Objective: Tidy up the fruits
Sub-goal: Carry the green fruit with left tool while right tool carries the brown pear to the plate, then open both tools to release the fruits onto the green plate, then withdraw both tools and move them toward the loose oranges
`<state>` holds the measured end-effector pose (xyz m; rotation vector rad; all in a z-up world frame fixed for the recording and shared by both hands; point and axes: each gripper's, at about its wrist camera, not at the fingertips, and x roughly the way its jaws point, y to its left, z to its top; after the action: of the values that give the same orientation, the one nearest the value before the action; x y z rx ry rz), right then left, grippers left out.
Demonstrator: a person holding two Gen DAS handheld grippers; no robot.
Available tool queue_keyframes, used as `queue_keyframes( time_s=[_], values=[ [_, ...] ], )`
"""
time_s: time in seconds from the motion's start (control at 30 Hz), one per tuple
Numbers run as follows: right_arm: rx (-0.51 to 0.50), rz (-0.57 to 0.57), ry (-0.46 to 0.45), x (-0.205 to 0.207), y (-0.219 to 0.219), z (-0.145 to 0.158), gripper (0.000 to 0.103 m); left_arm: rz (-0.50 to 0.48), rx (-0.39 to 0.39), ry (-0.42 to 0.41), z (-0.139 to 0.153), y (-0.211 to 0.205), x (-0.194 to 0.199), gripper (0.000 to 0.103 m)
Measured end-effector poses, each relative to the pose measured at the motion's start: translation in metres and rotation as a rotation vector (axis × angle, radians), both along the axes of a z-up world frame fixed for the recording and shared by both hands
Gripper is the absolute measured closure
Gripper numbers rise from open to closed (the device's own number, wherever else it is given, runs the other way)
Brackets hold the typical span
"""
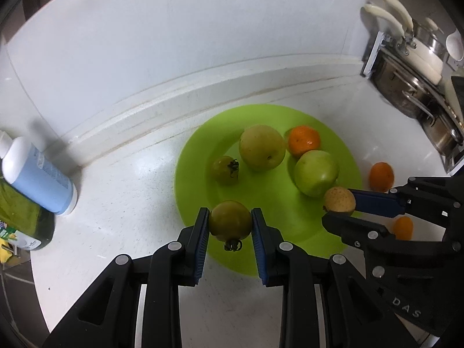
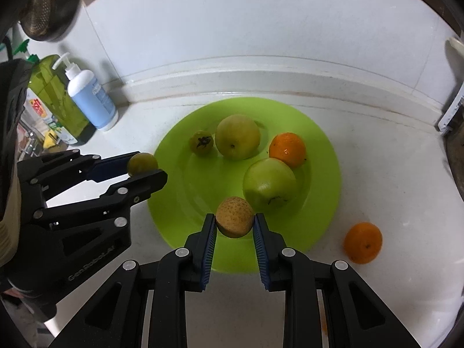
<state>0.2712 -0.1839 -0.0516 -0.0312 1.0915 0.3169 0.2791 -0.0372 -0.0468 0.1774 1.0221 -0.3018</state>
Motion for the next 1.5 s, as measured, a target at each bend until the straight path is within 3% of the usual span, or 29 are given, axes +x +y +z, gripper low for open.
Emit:
queue_keyframes(
  time_s=[0.23, 0.4, 0.67, 1.17, 1.5],
  values=[
    [-0.017, -0.003, 0.020, 0.009, 0.002, -0.009, 0.076, 0.010, 0.013, 0.008, -0.009, 0.001, 0.010, 0.074],
    [-0.008, -0.020, 0.029, 0.011, -0.001, -0.011, 0.075, 0.011, 0.012, -0.001, -0.008, 0.002, 0.009, 0.063],
    [-0.020, -0.027, 0.009, 0.000, -0.004, -0.003, 0.072, 0.035, 0.015, -0.028, 0.004, 0.007, -0.004, 0.063],
    [0.044, -0.084, -0.110, -0.058, -0.039, 0.053, 0.072, -0.012, -0.034, -0.134, 0.061, -0.009, -0.076, 0.059],
    [0.038, -0.111, -0.133, -0.122, -0.060, 0.071, 0.071, -0.085, -0.041, -0.166, 0.075, -0.029, -0.136, 0.056]
  ],
)
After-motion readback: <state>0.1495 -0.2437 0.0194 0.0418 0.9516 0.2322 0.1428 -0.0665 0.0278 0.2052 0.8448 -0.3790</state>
